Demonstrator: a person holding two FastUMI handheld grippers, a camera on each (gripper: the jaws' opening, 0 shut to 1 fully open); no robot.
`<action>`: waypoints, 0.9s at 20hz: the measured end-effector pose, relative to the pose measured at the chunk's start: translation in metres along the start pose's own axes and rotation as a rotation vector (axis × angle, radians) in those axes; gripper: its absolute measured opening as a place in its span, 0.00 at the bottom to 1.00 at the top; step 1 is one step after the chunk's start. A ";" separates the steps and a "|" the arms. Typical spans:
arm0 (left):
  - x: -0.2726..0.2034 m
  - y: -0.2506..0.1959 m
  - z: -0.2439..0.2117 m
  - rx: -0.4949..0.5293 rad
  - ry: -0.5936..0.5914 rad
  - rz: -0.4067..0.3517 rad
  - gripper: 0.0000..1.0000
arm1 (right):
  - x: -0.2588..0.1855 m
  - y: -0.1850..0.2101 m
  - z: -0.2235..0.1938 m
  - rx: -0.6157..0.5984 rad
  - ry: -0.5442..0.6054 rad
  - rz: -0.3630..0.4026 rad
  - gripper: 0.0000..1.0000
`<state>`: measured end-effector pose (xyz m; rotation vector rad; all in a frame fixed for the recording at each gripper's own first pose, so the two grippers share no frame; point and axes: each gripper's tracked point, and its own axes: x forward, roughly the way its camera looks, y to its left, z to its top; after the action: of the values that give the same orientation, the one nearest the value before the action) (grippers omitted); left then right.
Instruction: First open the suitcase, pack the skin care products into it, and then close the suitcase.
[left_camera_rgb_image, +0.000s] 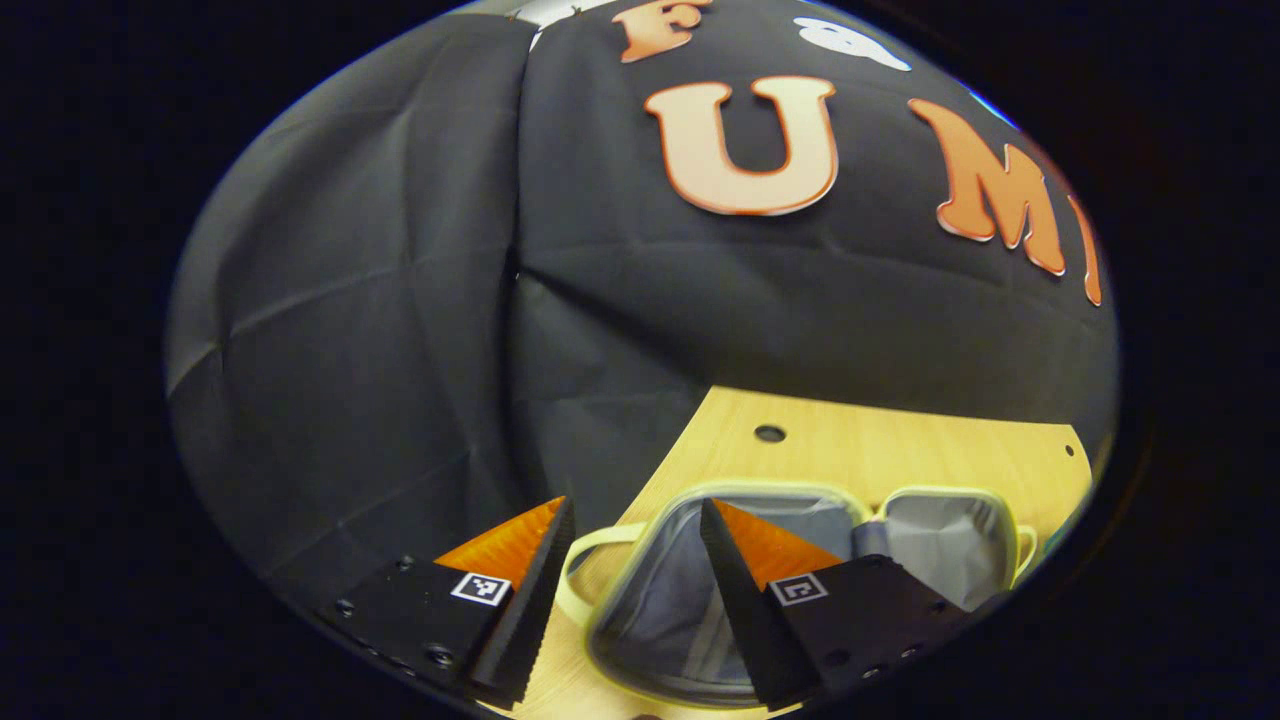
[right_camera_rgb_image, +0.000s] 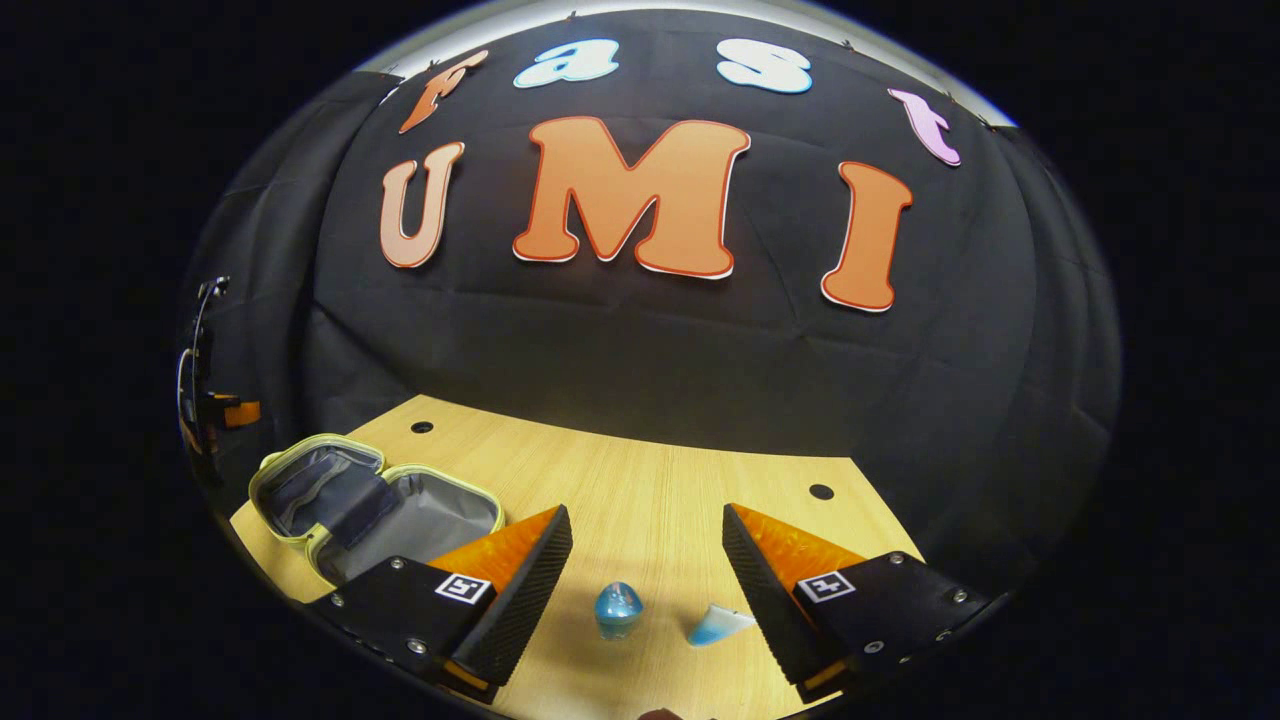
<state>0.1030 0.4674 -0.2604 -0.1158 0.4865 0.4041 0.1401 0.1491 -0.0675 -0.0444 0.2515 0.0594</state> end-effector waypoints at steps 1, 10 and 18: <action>-0.011 -0.016 0.011 -0.007 -0.029 -0.020 0.85 | -0.003 -0.006 -0.001 0.005 -0.004 0.001 0.96; -0.094 -0.154 0.051 0.024 -0.176 -0.154 0.95 | -0.023 -0.049 -0.026 0.048 -0.006 0.043 0.96; -0.180 -0.320 0.022 0.120 -0.225 -0.368 0.95 | -0.038 -0.066 -0.055 0.000 -0.009 0.140 0.96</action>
<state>0.0962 0.1165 -0.1512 -0.0409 0.2581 0.0250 0.0944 0.0784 -0.1093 -0.0264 0.2449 0.1988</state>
